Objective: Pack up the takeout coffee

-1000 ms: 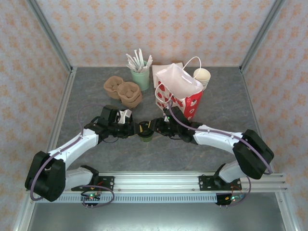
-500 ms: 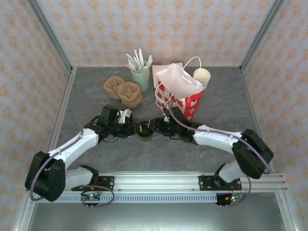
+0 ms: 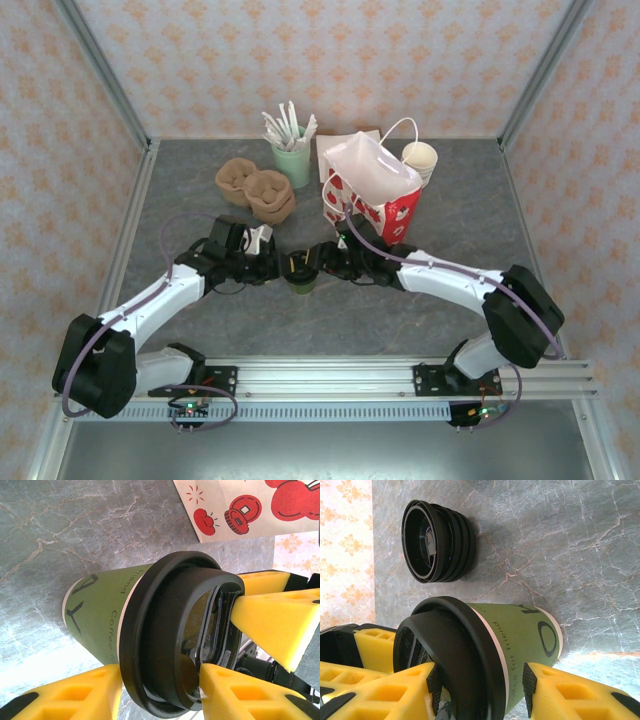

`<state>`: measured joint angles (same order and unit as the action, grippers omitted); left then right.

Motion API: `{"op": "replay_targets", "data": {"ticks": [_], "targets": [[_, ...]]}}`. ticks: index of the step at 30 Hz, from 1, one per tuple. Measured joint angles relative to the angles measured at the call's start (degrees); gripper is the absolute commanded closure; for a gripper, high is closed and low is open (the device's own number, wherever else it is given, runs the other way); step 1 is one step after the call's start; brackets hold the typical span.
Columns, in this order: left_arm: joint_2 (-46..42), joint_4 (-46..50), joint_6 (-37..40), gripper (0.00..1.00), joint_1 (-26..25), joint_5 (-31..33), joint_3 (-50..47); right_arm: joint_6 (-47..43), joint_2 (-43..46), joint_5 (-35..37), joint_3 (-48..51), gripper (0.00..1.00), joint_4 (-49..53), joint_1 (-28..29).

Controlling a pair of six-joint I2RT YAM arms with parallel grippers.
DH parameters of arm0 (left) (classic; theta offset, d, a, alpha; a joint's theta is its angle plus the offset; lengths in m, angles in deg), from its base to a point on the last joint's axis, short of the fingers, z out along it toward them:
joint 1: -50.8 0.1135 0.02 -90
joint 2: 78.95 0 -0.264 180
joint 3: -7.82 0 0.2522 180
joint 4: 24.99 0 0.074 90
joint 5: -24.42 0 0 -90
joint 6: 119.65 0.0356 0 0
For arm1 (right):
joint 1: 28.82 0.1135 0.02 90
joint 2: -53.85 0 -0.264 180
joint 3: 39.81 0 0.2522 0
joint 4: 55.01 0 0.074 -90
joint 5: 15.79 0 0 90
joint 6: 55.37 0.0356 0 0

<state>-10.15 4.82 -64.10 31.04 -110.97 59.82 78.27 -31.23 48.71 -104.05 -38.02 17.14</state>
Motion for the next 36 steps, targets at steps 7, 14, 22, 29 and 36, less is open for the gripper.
{"op": "replay_targets", "data": {"ticks": [7, 14, 22, 29, 36], "targets": [[0.0, 1.9, 0.1, 0.49, 0.0, 0.5, 1.2, 0.0, -1.6, -0.5, -2.2, 0.51, 1.4, 0.0], [0.1, 4.1, 0.2, 0.46, 0.0, 1.0, 2.8, -0.2, -1.7, -0.7, -3.2, 0.48, 3.4, 0.0], [0.3, 5.4, 0.6, 0.42, 0.0, 1.7, 4.2, -0.9, -1.7, -0.7, -4.1, 0.45, 5.8, 0.0], [0.3, 7.3, 1.7, 0.4, -0.1, 2.9, 6.5, -2.4, -1.7, -0.5, -6.0, 0.42, 10.0, 0.0], [0.3, 7.8, 2.0, 0.4, -0.1, 3.9, 7.4, -3.3, -1.7, -0.5, -7.6, 0.42, 12.4, 0.0]]}}
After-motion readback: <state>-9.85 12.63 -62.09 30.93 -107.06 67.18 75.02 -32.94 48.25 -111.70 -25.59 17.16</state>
